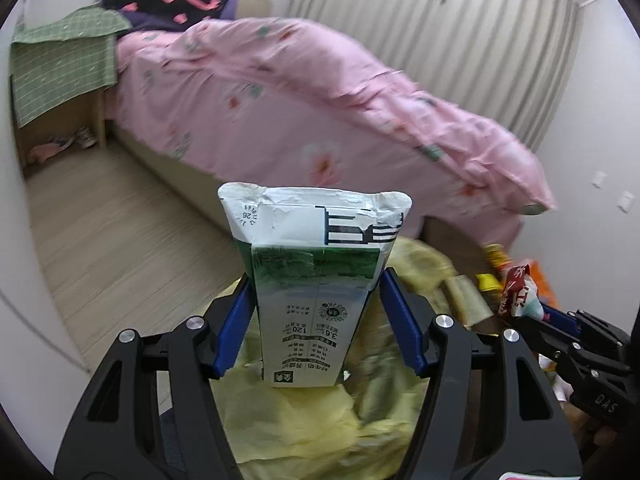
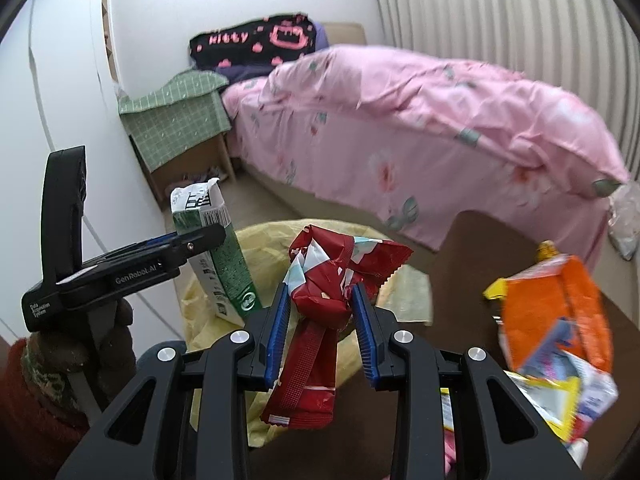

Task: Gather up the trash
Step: 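Carry carton and red wrapper to the yellow bag and release both, then grasp the yellow snack wrapper with the left gripper while the right approaches the paper cup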

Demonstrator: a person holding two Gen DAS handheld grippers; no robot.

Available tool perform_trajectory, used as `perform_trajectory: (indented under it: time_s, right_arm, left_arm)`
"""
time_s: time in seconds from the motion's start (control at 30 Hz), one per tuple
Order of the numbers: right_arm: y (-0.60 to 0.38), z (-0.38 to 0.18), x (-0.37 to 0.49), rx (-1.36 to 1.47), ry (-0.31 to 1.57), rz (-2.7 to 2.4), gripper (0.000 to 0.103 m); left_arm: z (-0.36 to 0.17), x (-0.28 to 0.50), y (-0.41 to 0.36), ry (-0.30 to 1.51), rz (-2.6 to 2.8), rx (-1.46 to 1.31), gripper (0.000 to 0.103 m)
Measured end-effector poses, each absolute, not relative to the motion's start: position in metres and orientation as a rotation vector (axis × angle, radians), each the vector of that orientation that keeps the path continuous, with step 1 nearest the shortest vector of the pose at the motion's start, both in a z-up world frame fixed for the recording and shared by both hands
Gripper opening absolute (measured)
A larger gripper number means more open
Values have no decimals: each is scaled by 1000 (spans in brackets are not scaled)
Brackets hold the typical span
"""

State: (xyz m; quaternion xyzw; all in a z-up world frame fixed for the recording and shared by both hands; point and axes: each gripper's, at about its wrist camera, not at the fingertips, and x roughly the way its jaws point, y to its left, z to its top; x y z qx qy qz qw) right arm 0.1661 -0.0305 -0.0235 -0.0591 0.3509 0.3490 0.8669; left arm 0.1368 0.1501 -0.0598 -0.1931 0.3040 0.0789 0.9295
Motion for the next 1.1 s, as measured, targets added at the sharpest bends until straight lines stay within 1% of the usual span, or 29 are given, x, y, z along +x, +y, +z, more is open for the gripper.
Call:
perform_trajectory:
  time_s: [0.17, 0.37, 0.4, 0.47, 0.5, 0.53, 0.57, 0.63, 0.67, 0.93, 1.07, 1.1]
  right_arm:
    - [-7, -46, 189, -159, 771, 769, 30]
    - [-2, -59, 211, -164, 775, 749, 30]
    - [-3, -60, 212, -156, 776, 746, 33]
    - [-9, -63, 213, -131, 785, 751, 34]
    - [-11, -64, 213, -119, 791, 765, 38]
    - [-13, -65, 212, -115, 795, 770, 42]
    - [-15, -65, 210, -120, 796, 763, 44]
    - [-18, -64, 207, -125, 793, 749, 45]
    - [-20, -63, 207, -123, 793, 743, 46]
    - [-66, -43, 193, -37, 768, 656, 46]
    - [-107, -27, 173, -50, 710, 561, 47]
    - [-116, -24, 169, -53, 698, 541, 49]
  left_arm:
    - [-74, 136, 162, 631, 174, -443, 58]
    - [-69, 142, 166, 616, 118, -501, 58]
    - [-70, 145, 165, 619, 107, -508, 58]
    - [-71, 151, 165, 630, 67, -536, 58]
    - [-73, 153, 165, 637, 30, -569, 58]
    - [-75, 154, 166, 637, 6, -591, 61]
    - [-77, 155, 167, 636, -50, -632, 64]
    - [-76, 155, 167, 634, -86, -653, 80]
    - [-74, 153, 166, 627, -75, -649, 82]
    - [-53, 138, 165, 565, 64, -572, 88]
    - [-50, 137, 147, 608, 19, -535, 88]
    - [-48, 136, 141, 611, 12, -521, 88]
